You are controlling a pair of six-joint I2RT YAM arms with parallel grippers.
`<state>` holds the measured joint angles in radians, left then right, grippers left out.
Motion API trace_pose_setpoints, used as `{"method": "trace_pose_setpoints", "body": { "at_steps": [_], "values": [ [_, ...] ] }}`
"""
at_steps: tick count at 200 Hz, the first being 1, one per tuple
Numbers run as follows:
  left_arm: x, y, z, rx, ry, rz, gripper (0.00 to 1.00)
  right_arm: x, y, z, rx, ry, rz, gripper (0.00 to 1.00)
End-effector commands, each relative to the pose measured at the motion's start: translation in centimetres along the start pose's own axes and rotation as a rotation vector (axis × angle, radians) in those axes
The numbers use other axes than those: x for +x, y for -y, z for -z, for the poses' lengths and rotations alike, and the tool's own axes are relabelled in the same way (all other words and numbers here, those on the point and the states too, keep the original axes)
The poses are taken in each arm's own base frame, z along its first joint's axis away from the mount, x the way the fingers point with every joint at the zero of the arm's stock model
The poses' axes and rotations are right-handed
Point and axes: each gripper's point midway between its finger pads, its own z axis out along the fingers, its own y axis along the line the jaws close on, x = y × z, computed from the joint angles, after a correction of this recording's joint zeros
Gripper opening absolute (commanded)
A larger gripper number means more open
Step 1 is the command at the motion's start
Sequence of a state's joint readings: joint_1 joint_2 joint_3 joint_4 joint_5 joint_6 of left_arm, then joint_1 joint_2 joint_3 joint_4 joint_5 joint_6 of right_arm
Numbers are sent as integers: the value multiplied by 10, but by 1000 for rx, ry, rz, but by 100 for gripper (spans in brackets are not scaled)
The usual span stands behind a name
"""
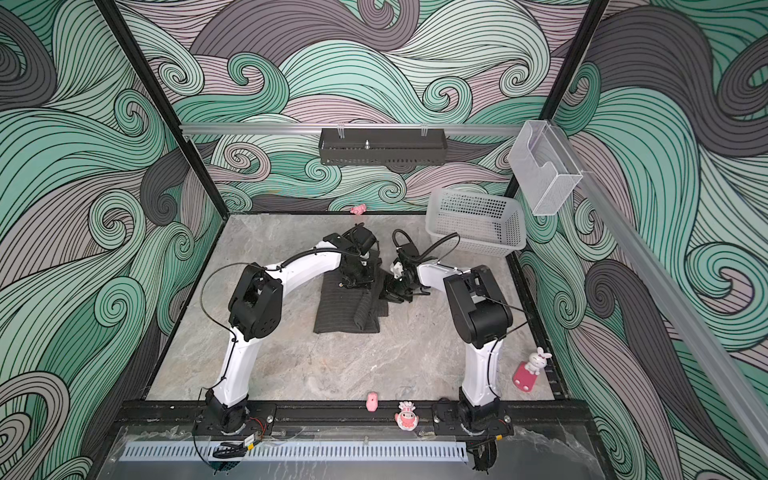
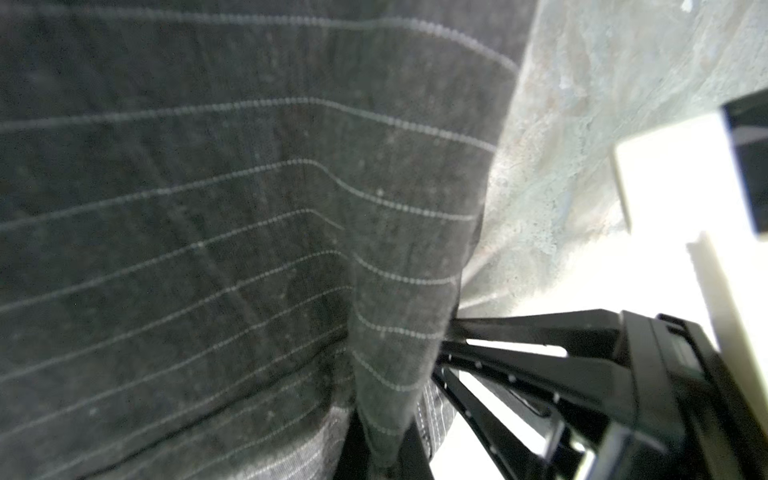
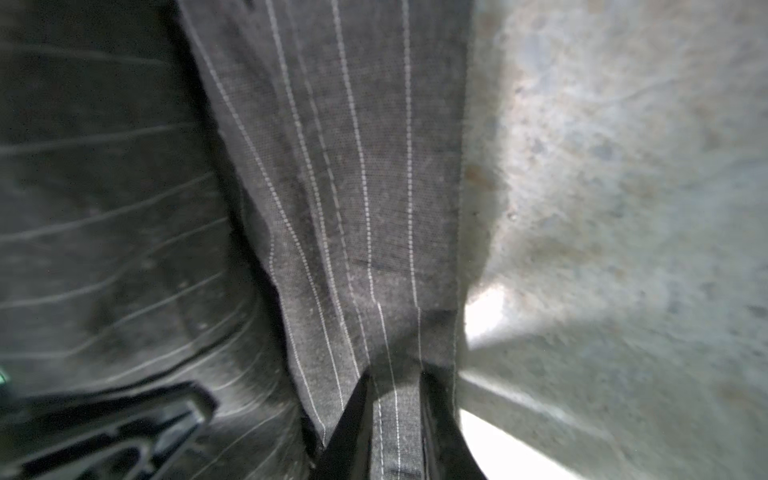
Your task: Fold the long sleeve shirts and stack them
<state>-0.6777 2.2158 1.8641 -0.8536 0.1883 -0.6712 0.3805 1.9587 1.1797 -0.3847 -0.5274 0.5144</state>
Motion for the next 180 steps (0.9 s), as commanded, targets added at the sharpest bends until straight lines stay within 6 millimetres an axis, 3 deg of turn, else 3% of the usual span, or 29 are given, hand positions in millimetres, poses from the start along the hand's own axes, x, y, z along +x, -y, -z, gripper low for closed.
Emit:
{"method": "trace_pose_setpoints", "body": {
  "at_steps": [1, 31, 48, 57, 87, 113, 127, 144, 180],
  "values": [
    [-7, 12, -4, 36, 10, 16, 0, 19, 19, -9, 73, -67, -37, 23],
    [-8, 9, -8, 39, -1, 34, 2, 18, 16, -4, 73, -58, -35, 24],
    [-10, 14, -1, 74, 16, 29, 26, 16, 12, 7, 76, -33, -34, 27],
    [-14, 18, 11, 104, 50, 18, 36, 13, 8, 17, 82, -6, -26, 32],
    [-24, 33, 60, 259, 152, -23, 49, 6, -7, 66, 134, 131, 34, 49],
    [-26, 18, 93, 284, 207, -40, 56, 14, -28, 91, 147, 165, 106, 53],
    [-30, -1, 97, 268, 221, -23, 58, 23, -43, 88, 138, 140, 145, 55],
    [-33, -27, 93, 265, 200, 17, 58, 35, -56, 71, 131, 82, 167, 56],
    [-41, -70, 81, 240, 173, 68, 58, 40, -48, 43, 181, 33, 135, 57]
  ]
}}
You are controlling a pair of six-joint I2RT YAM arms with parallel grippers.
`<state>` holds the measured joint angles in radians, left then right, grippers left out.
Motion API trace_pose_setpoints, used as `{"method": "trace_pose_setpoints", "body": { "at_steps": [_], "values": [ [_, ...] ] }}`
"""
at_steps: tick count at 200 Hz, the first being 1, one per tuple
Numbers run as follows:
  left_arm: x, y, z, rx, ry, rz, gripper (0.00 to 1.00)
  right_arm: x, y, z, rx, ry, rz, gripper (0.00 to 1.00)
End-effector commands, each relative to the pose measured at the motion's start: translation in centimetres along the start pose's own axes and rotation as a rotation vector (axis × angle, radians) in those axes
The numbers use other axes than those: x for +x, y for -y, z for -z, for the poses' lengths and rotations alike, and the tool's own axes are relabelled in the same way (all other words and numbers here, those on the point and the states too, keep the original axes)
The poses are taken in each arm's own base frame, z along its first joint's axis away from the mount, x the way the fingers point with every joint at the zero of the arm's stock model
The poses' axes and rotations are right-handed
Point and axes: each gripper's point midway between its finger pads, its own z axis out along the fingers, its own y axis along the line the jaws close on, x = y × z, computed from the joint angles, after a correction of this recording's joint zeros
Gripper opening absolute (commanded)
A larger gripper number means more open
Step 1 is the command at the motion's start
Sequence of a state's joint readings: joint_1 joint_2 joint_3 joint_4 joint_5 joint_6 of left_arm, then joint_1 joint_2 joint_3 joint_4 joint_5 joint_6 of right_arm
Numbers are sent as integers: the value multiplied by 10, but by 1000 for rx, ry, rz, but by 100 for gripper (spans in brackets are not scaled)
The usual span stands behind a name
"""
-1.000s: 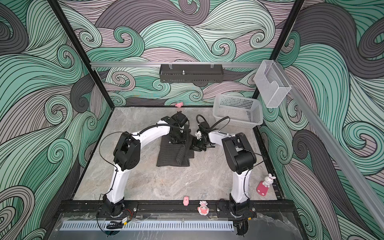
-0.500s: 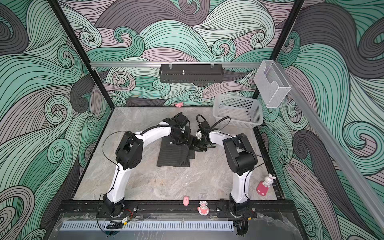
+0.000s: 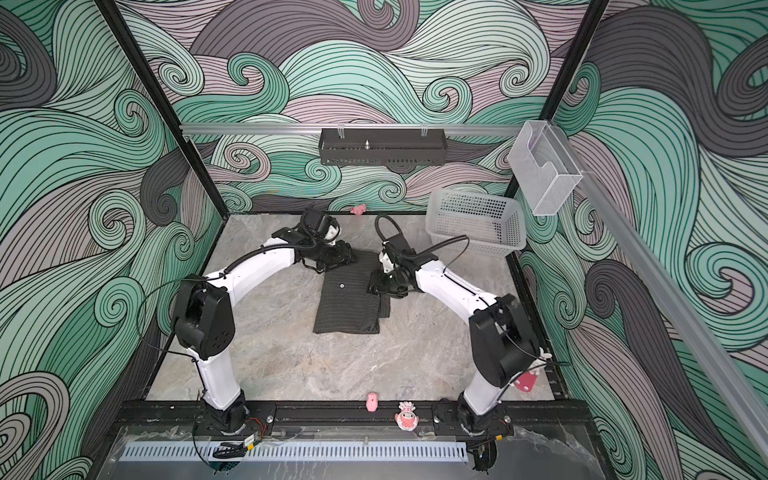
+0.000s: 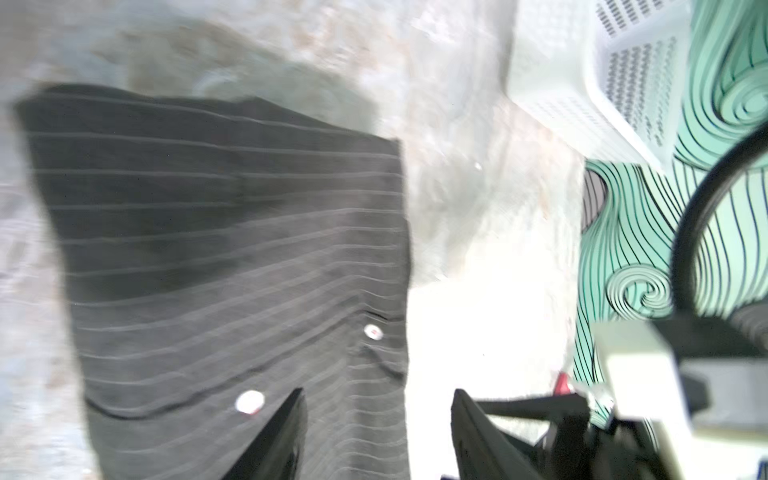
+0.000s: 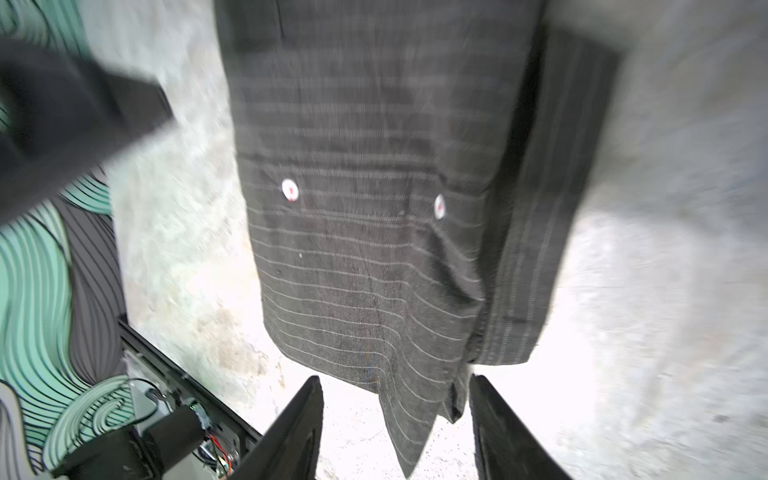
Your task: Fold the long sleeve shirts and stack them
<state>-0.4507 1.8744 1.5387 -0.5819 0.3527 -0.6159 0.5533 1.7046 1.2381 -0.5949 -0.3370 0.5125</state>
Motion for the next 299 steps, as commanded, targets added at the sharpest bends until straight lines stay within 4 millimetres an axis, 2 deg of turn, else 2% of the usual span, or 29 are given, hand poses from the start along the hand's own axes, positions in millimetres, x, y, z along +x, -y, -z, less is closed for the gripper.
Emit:
{"method": "trace_pose_setpoints", "body": {
  "at_steps": [1, 13, 30, 42, 67, 81, 99, 118, 143, 166, 179, 195, 213, 235, 260, 299],
  "values": [
    [4, -25, -9, -16, -52, 5, 58, 11, 18, -18, 80, -64, -50, 57],
    [2, -39, -12, -40, -63, 18, 58, 13, 16, -26, 69, -87, -41, 55],
    [-1, -54, -20, -38, -70, 48, 57, 16, 15, -38, 50, -124, -44, 45],
    [-3, -55, -24, -16, -81, 64, 55, 19, 20, -42, 64, -134, -50, 41],
    [-8, -52, -31, 9, -86, 65, 54, 27, 41, -49, 113, -157, -84, 21],
    [-10, -52, -33, 16, -90, 67, 54, 34, 55, -53, 151, -180, -102, 16],
    [-13, -53, -35, 17, -96, 73, 54, 41, 70, -55, 187, -201, -112, 15],
    [-16, -54, -35, 16, -95, 75, 53, 42, 80, -50, 223, -202, -105, 20],
    [-23, -49, -29, 31, -84, 71, 54, 35, 80, -34, 260, -179, -72, 43],
    [-30, -39, -23, 60, -76, 59, 52, 23, 62, -8, 230, -118, -32, 52],
    [-34, -32, -21, 84, -71, 51, 49, 19, 47, 5, 201, -86, -8, 53],
    [-39, -25, -24, 120, -76, 52, 43, 16, 23, 10, 122, -63, 11, 53],
    [-44, -17, -35, 168, -103, 65, 36, 17, 4, 0, 19, -79, -1, 50],
    [-48, -17, -56, 202, -148, 92, 30, 24, -4, -23, -79, -138, -36, 39],
    [-56, -27, -78, 198, -173, 115, 27, 37, 16, -50, -108, -188, -114, 28],
    [-70, -47, -106, 195, -176, 150, 27, 63, 64, -69, -47, -252, -200, 23]
  ]
}}
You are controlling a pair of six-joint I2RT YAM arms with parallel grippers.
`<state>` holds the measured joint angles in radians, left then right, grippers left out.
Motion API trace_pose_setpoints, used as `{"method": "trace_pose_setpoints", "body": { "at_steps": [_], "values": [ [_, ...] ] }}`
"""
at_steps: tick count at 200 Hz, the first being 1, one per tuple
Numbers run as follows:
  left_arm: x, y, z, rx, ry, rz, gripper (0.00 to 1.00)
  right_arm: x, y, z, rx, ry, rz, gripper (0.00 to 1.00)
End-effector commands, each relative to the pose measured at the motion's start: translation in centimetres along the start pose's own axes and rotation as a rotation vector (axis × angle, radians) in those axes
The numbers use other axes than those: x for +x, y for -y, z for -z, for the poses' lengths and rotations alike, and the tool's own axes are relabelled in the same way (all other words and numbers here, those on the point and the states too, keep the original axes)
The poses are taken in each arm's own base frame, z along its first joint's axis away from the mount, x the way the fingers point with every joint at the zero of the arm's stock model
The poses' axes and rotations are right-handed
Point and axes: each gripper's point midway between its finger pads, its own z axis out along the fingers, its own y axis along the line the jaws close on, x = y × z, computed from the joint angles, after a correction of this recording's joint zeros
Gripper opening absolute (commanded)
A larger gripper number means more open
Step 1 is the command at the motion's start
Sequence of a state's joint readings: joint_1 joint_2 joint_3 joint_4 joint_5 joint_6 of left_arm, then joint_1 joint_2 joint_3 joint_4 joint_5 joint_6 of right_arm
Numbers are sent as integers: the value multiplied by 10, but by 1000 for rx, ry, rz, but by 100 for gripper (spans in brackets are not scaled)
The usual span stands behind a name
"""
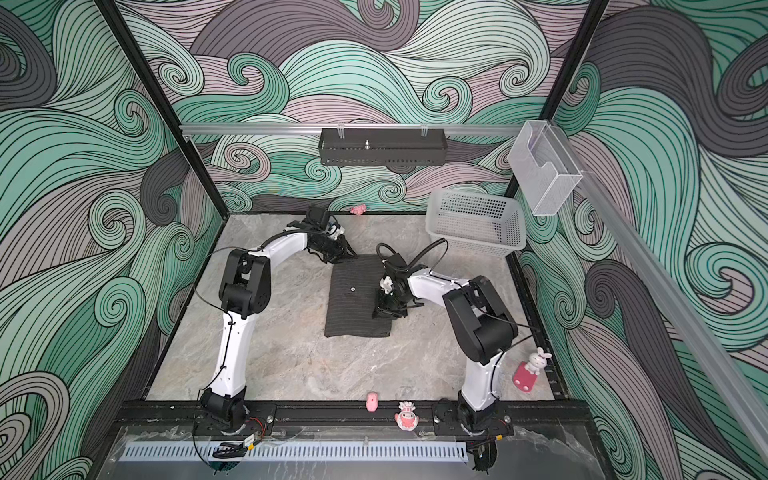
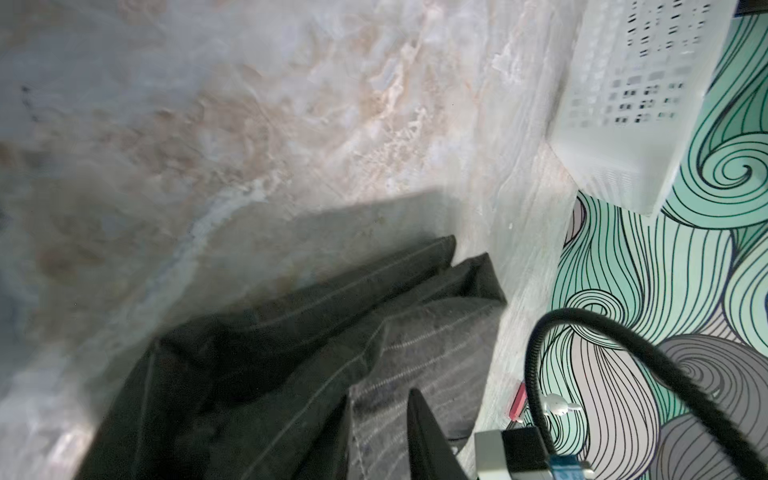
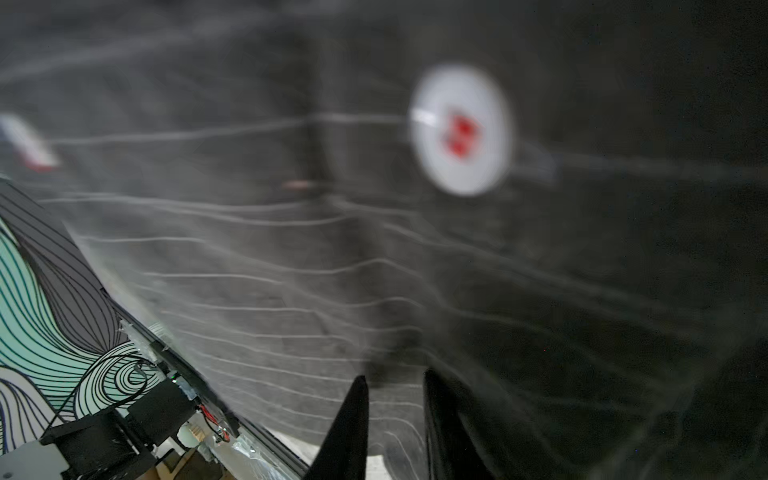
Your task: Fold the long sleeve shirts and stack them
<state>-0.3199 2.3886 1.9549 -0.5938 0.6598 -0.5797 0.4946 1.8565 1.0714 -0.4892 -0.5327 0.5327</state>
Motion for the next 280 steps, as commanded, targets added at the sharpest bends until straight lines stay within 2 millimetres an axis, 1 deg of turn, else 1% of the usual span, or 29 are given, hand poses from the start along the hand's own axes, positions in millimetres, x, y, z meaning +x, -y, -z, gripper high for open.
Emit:
{"method": "trace_pose_setpoints", "body": {
  "at_steps": [1, 13, 40, 58, 68, 75, 83, 88, 98, 116, 135, 148, 156, 167, 178, 189, 206, 221, 236, 255, 280],
  "values": [
    [-12, -6, -1, 21, -6, 33, 27, 4, 23, -8, 20, -15, -44, 23],
    [-16, -14, -8, 18, -12, 44, 27, 10, 33, -11, 37, -29, -57, 23],
    [-20, -29, -21, 13, -18, 66, 27, 20, 45, -15, 59, -51, -68, 23],
    [-21, -42, -29, 9, -27, 88, 26, 23, 49, -14, 66, -59, -68, 24],
    [-23, -49, -30, 7, -24, 99, 25, 23, 48, -12, 66, -60, -64, 25],
    [-24, -53, -29, 8, -21, 110, 25, 23, 47, -10, 65, -57, -58, 26],
    [-27, -53, -24, 19, -15, 115, 26, 21, 43, -6, 60, -49, -48, 28],
    [-28, -50, -20, 28, -8, 111, 28, 21, 40, -3, 55, -46, -41, 30],
    [-32, -41, -7, 41, 18, 90, 34, 18, 33, 3, 43, -35, -28, 36],
    [-37, -12, 23, 70, 72, 23, 43, 14, 21, 16, 22, -16, -9, 44],
    [-35, 12, 52, 107, 121, -11, 50, 13, 11, 26, 3, -3, -3, 46],
    [-28, 24, 66, 131, 135, -21, 50, 14, 8, 30, -3, -4, -5, 45],
    [-23, 28, 71, 148, 139, -20, 50, 15, 8, 30, -5, -10, -10, 44],
    [-13, 30, 72, 166, 133, -8, 49, 17, 10, 29, -2, -15, -20, 41],
    [-3, 31, 68, 182, 112, 2, 47, 18, 14, 27, 5, -21, -29, 38],
    [9, 31, 60, 183, 82, 14, 45, 18, 18, 26, 13, -24, -40, 35],
    [24, 22, 40, 163, 34, 37, 43, 16, 25, 26, 26, -22, -55, 32],
    [38, 1, 21, 124, -21, 98, 39, 15, 31, 26, 40, -26, -70, 30],
    [47, -22, 12, 85, -39, 158, 36, 14, 39, 27, 63, -25, -78, 29],
    [57, -48, 11, 3, -46, 197, 35, 12, 46, 26, 85, -29, -86, 29],
    [61, -79, 24, -99, -14, 240, 35, 6, 50, 20, 109, -41, -85, 27]
  ]
}}
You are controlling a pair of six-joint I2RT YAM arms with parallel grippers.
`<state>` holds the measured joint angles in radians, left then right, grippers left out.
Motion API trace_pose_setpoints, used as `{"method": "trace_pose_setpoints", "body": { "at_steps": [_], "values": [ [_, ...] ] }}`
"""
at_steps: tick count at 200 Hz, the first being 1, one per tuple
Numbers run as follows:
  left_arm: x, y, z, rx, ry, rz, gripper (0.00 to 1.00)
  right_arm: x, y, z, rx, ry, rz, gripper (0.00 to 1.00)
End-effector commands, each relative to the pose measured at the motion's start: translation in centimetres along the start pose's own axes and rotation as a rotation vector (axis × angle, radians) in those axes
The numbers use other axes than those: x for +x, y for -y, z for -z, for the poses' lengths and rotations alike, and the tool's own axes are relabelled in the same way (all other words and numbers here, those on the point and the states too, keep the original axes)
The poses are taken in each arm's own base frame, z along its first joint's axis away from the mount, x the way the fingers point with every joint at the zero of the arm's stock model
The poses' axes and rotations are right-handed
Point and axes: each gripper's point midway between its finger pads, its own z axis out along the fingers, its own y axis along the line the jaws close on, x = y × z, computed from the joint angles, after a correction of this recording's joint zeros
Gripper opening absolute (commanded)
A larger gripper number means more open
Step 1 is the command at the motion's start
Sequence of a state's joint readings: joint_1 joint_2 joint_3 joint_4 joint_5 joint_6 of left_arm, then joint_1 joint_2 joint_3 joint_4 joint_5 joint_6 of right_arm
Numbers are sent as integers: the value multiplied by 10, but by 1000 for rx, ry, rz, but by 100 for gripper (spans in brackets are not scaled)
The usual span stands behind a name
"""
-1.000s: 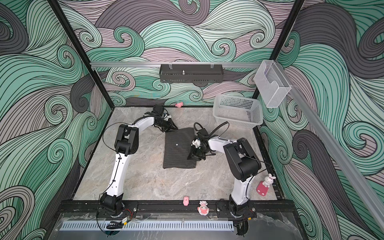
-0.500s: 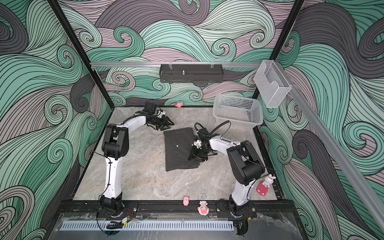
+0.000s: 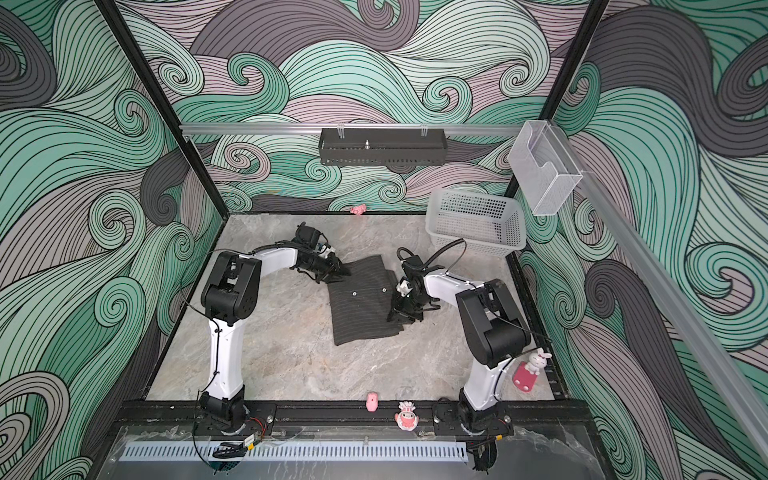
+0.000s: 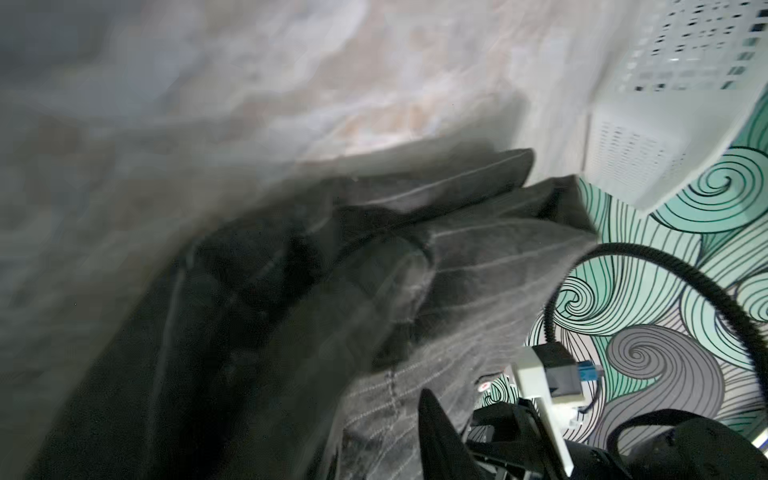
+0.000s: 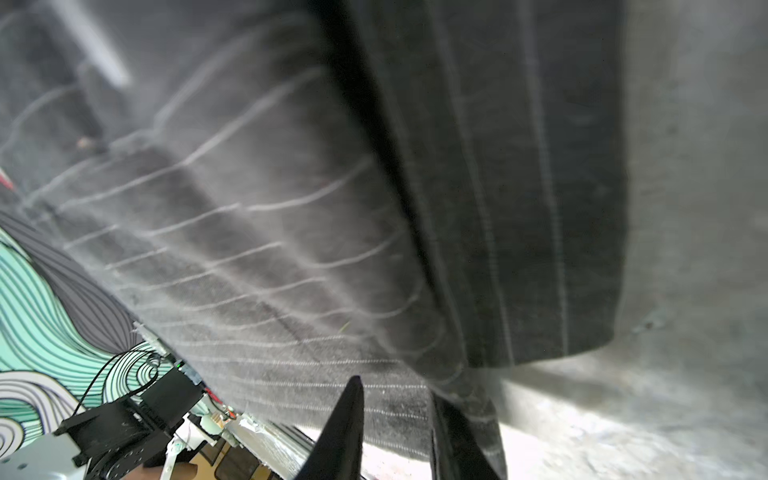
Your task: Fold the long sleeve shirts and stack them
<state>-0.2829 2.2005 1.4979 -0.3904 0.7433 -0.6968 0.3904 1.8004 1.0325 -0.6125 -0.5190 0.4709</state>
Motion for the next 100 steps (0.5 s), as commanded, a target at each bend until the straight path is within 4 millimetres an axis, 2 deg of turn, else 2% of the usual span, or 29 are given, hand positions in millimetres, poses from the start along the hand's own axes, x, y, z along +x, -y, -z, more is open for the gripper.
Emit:
{"method": "trace_pose_setpoints", "body": {
  "at_steps": [1, 34, 78, 100],
  "values": [
    [-8, -36, 17, -134, 65, 59, 35, -5, 13, -7, 64, -18, -5, 27],
    [-13, -73, 47, -255, 140, 119, 35, -27, -3, -17, 59, -21, 23, 26],
    [-27, -110, 95, -341, 240, 188, 38, -67, -58, -37, 27, -19, 99, 25],
    [-34, -113, 117, -327, 281, 212, 43, -84, -86, -43, -2, -11, 127, 25]
  ]
}}
